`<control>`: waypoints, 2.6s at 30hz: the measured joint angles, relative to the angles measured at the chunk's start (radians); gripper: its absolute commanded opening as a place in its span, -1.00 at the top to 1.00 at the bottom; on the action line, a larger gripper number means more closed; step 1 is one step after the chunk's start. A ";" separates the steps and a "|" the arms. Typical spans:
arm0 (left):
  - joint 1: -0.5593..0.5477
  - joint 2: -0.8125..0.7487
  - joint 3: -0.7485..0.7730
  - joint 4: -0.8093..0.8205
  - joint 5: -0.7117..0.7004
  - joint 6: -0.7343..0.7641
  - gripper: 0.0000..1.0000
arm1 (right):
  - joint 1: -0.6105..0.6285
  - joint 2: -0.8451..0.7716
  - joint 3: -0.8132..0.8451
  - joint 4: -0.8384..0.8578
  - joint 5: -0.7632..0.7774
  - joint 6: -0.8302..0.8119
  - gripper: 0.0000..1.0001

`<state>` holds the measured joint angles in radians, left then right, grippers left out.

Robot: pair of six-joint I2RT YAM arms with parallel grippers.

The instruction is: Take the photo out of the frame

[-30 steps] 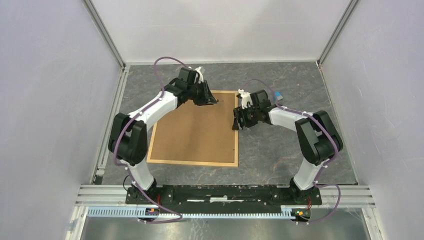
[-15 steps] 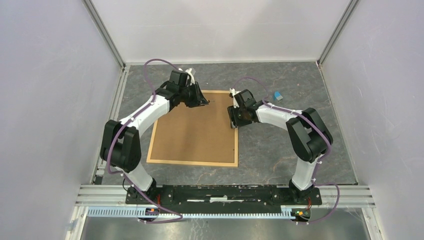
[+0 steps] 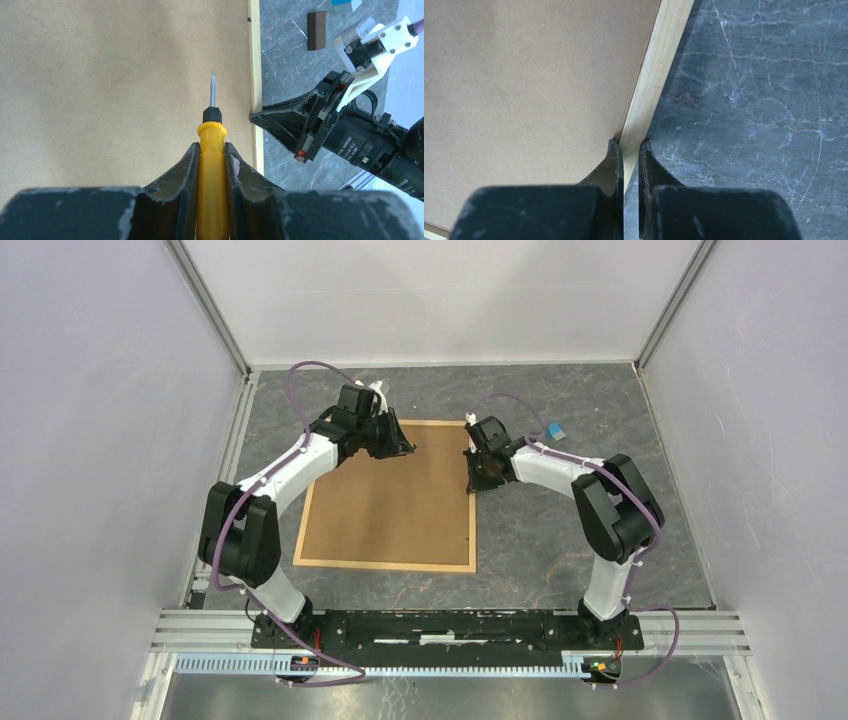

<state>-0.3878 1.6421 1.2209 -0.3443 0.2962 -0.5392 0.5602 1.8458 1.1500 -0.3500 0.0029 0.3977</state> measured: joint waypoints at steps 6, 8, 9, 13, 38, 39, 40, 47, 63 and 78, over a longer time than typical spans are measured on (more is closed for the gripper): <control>0.005 -0.001 -0.001 0.000 -0.006 0.005 0.96 | -0.042 0.080 0.119 -0.050 -0.002 0.021 1.00; 0.006 -0.001 -0.001 -0.001 -0.006 0.010 0.96 | -0.068 0.114 0.167 -0.055 -0.002 0.020 1.00; 0.007 -0.001 -0.002 0.000 -0.007 0.013 0.96 | -0.081 0.127 0.186 -0.055 -0.001 0.018 1.00; 0.007 -0.001 -0.005 0.000 -0.006 0.019 0.96 | -0.136 0.165 0.241 -0.056 0.010 0.005 1.00; -0.080 -0.053 -0.327 0.293 0.270 -0.100 0.96 | -0.336 -0.094 0.016 0.019 -0.373 -0.304 -0.37; -0.097 -0.055 -0.346 0.323 0.283 -0.117 0.96 | -0.347 -0.098 -0.010 0.016 -0.397 -0.315 -0.36; -0.111 -0.055 -0.360 0.346 0.291 -0.130 0.96 | -0.363 -0.099 -0.048 0.013 -0.430 -0.327 -0.32; -0.177 -0.025 -0.407 0.496 0.343 -0.237 0.96 | -0.390 -0.148 -0.254 0.002 -0.644 -0.349 -0.12; -0.175 0.153 -0.381 0.609 0.371 -0.343 0.95 | -0.390 -0.128 -0.387 0.146 -0.810 -0.262 0.44; -0.175 0.237 -0.293 0.595 0.382 -0.365 0.96 | -0.381 -0.134 -0.388 0.147 -0.788 -0.245 0.43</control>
<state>-0.5632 1.8786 0.9283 0.2508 0.6781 -0.9047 0.1791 1.7119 0.7620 -0.2031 -0.7849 0.1528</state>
